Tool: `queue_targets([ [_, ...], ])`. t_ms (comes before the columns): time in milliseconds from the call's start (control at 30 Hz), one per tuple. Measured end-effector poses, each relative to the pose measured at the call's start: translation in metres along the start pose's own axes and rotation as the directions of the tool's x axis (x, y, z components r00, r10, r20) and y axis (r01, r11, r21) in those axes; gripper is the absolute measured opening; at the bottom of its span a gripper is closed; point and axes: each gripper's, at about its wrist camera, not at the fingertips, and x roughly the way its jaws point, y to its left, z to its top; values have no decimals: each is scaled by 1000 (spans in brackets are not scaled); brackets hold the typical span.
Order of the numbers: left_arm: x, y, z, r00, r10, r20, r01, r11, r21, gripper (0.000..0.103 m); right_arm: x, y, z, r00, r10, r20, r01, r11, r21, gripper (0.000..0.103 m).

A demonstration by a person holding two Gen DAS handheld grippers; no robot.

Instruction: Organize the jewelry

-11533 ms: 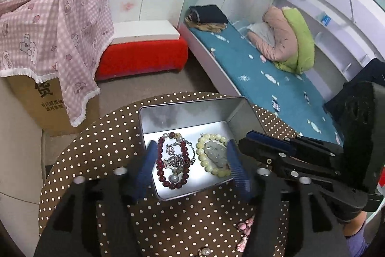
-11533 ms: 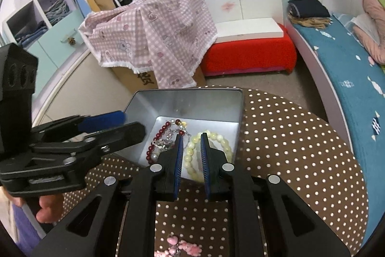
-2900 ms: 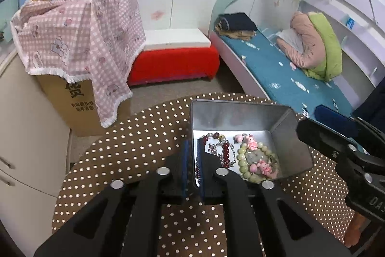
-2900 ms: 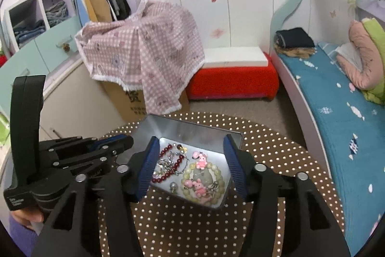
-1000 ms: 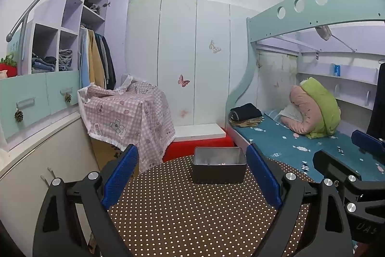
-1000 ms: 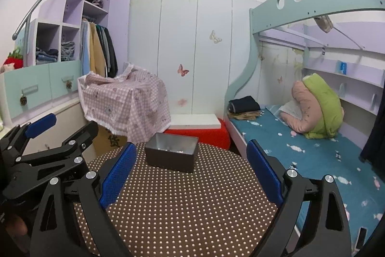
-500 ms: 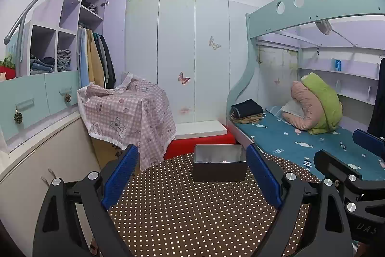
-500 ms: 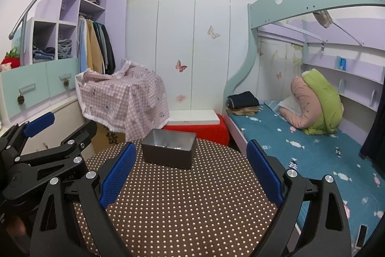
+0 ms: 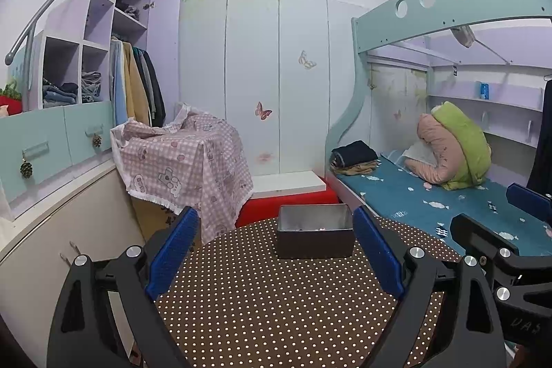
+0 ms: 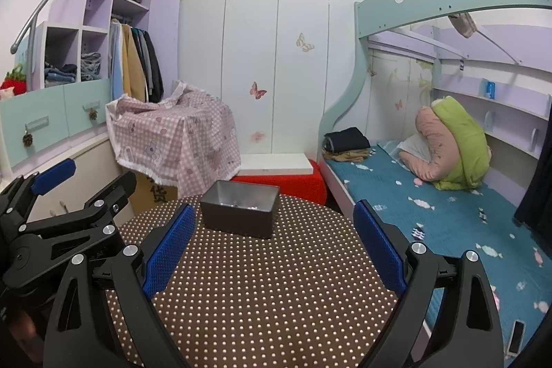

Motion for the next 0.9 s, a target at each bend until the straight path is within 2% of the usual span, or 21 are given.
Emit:
queue_targets([
  [167,0,0,-1,1000,23,10,-23,1000,13,91,0,0,0,1000,-1,-2,1,1000,1,90],
  [900,-1,-2,-1,1000,4,26,-4,1000,9,92,3,1,-3,1000,5,-11,-5,1000,15,90],
])
